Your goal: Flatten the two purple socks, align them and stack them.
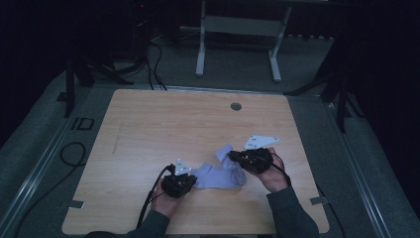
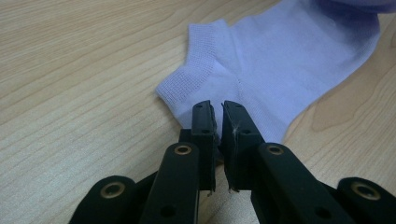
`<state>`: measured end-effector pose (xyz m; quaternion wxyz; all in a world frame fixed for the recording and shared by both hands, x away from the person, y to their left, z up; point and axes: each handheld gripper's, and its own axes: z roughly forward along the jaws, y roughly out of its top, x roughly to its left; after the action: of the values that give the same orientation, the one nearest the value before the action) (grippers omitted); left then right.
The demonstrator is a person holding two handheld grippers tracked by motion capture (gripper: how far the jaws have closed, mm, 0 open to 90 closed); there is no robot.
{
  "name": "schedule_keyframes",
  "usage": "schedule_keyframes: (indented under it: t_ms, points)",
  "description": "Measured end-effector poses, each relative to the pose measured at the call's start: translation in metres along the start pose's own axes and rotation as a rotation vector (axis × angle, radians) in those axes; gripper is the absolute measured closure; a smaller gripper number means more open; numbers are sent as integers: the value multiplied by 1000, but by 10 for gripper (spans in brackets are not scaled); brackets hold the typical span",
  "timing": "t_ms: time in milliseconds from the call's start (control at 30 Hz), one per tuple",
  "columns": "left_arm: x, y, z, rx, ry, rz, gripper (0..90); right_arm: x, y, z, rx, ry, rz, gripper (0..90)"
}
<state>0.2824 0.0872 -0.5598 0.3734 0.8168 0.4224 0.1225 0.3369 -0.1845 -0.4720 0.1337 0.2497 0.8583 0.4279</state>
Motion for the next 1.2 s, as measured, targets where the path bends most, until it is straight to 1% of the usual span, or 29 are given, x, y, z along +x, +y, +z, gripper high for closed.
schedule_keyframes:
  t_ms: [67,100,167,300,433,500,567,600,633,667,700,833,1000,1100,1200]
  points:
    - [0,0,-1,-3,-2,-1,834,1,-1,1,-7,4,6,855]
    - [0,1,-1,-9,-12,-13,834,1,-1,2,-8,6,9,855]
    - [1,2,-3,-18,-29,-23,834,2,-3,5,-8,9,12,854]
    - [0,4,-6,-34,-47,-32,833,4,-9,11,-8,20,32,854]
    - [-3,6,-9,-50,-59,-30,826,6,-13,16,-8,27,42,854]
    - [-5,8,-10,-61,-63,-22,823,7,-14,19,-11,33,49,854]
    - [-5,9,-11,-66,-68,-20,817,8,-16,23,-20,40,62,854]
    - [-8,11,-13,-81,-83,-19,814,9,-18,25,-18,41,63,854]
    - [-8,11,-13,-81,-83,-19,810,9,-19,27,-15,40,63,854]
    - [-11,13,-14,-96,-98,-15,804,11,-20,29,-13,43,66,854]
    - [-13,14,-15,-106,-108,-16,798,12,-21,31,-12,46,65,855]
    - [-18,18,-13,-118,-131,-10,764,17,-23,36,-9,50,58,855]
    - [-21,22,-7,-117,-151,-11,714,22,-23,40,-8,61,51,855]
    - [-25,25,-5,-122,-158,-6,708,23,-23,42,-9,61,50,856]
    - [-27,28,-4,-121,-170,7,694,25,-23,44,2,48,42,856]
